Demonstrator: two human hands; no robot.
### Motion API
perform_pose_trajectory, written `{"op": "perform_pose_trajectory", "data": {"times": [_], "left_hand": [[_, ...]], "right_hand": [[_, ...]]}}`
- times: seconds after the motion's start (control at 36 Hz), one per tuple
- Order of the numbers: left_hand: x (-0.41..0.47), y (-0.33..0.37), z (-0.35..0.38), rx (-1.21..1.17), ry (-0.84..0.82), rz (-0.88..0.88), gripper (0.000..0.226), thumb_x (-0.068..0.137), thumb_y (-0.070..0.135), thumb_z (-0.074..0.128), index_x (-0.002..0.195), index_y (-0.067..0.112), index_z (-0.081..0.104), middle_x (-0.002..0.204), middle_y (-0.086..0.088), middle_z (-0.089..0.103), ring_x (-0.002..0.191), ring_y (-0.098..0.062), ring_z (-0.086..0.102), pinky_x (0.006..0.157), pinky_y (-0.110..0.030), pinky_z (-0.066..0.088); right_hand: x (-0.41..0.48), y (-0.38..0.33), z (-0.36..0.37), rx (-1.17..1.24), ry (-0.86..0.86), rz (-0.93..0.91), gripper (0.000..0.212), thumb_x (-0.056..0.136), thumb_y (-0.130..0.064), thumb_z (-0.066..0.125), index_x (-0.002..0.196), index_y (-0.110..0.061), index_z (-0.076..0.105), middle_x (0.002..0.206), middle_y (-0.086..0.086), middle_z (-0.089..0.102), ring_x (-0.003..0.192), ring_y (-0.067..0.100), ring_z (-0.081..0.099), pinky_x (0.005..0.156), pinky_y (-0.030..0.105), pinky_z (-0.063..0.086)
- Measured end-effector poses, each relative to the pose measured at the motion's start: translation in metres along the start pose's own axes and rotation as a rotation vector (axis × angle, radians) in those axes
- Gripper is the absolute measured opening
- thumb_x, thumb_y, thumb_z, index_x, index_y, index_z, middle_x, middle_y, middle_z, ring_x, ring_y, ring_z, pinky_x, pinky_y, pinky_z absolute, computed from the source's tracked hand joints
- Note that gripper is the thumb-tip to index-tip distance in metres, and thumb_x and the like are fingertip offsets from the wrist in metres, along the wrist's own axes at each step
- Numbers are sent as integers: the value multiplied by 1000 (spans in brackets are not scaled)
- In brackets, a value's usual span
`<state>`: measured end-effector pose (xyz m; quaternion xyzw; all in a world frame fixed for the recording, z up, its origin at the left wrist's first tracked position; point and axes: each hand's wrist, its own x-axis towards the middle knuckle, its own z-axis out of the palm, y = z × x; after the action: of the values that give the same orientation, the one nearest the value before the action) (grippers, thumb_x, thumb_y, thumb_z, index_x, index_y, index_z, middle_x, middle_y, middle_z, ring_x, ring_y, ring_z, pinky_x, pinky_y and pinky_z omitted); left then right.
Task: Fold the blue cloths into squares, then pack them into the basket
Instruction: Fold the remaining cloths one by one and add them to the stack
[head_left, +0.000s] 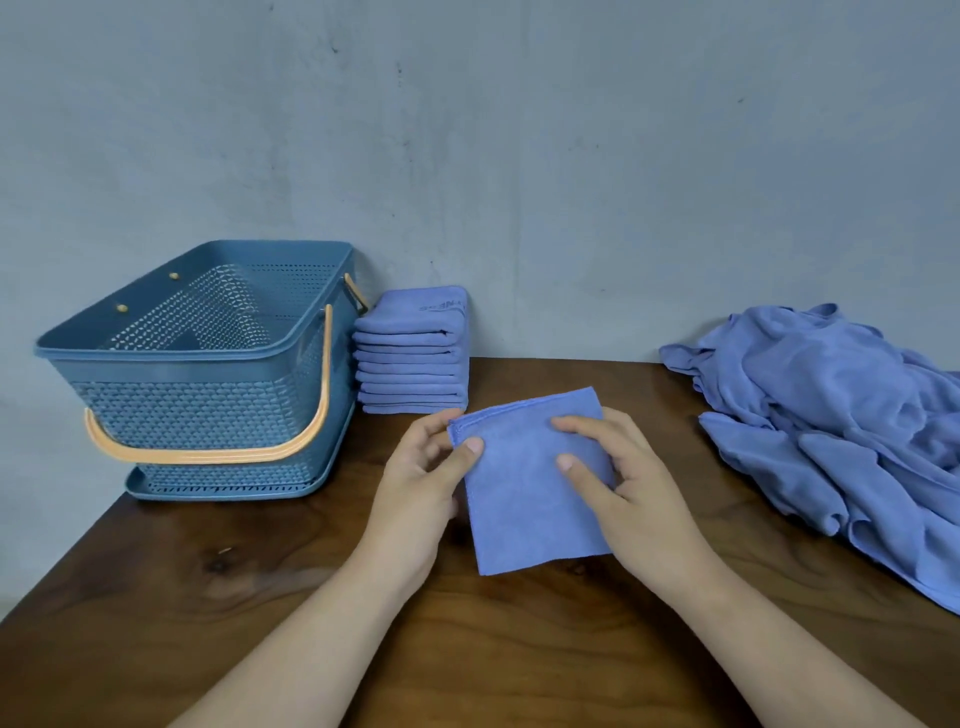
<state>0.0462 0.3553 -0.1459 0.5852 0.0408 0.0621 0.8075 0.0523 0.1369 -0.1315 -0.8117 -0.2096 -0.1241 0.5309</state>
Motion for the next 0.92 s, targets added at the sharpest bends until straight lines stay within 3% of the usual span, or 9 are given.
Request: {"op": "perform_pose_trajectory", "data": {"times": [0.11, 0.22, 0.39, 0.47, 0.61, 0.69, 0.78, 0.83, 0.92], "left_hand": [[0, 5, -8, -83, 29, 47, 35, 97, 12, 71, 131, 10, 64, 124, -15, 74, 111, -26, 72, 95, -48, 53], [8, 17, -23, -210, 16, 72, 40, 90, 10, 76, 128, 10, 66, 120, -11, 75, 112, -23, 71, 86, -37, 58], [17, 31, -46, -388, 1, 139, 36, 90, 15, 70, 125, 14, 63, 130, -14, 68, 118, -26, 66, 91, -42, 59], [20, 30, -51, -413, 6, 148, 40, 93, 17, 65, 132, 13, 61, 134, -10, 68, 127, -26, 64, 97, -45, 57], [26, 31, -56, -376, 80, 95, 53, 89, 24, 66, 140, 12, 61, 134, -9, 70, 124, -25, 66, 106, -54, 51], [27, 25, -54, -332, 80, 44, 44, 93, 20, 68, 136, 14, 64, 132, -9, 72, 119, -24, 69, 106, -55, 51], [27, 22, -52, -263, 66, 8, 42, 90, 22, 68, 132, 14, 67, 129, -9, 74, 118, -26, 70, 101, -54, 53], [29, 21, -52, -217, 52, -1, 45, 85, 22, 75, 130, 15, 68, 127, -8, 75, 116, -27, 71, 97, -51, 56], [31, 18, -50, -167, 40, -11, 49, 82, 30, 69, 128, 15, 68, 124, -8, 76, 115, -27, 72, 94, -49, 57]], "right_hand": [[9, -14, 2, -70, -66, -67, 59, 89, -20, 86, 138, -43, 62, 148, -18, 48, 139, 10, 51, 106, 21, 46], [35, -38, 1, -199, -146, -151, 59, 92, -24, 83, 140, -47, 60, 145, -24, 44, 137, 3, 48, 102, 11, 40], [86, -80, 10, -331, -308, -321, 64, 91, -25, 82, 144, -49, 57, 147, -25, 42, 133, 2, 52, 105, 33, 49], [112, -99, 14, -376, -349, -406, 63, 90, -23, 83, 144, -44, 59, 149, -22, 42, 134, 0, 50, 105, 29, 48], [164, -123, 22, -305, -299, -500, 63, 85, -16, 88, 142, -28, 64, 140, -6, 53, 131, 2, 53, 109, 17, 40], [199, -131, 31, -206, -225, -434, 63, 82, -16, 89, 140, -29, 65, 137, -11, 57, 128, -2, 55, 109, 16, 40], [231, -128, 50, -20, -142, -279, 62, 82, -18, 90, 137, -32, 66, 139, -16, 61, 129, -3, 56, 111, 25, 46], [255, -117, 66, 107, -91, -130, 57, 81, -21, 89, 131, -37, 68, 137, -17, 62, 127, 0, 59, 109, 28, 50], [286, -82, 92, 179, -86, 167, 49, 83, -23, 86, 127, -34, 68, 136, -6, 63, 123, 13, 62, 108, 37, 53]]}}
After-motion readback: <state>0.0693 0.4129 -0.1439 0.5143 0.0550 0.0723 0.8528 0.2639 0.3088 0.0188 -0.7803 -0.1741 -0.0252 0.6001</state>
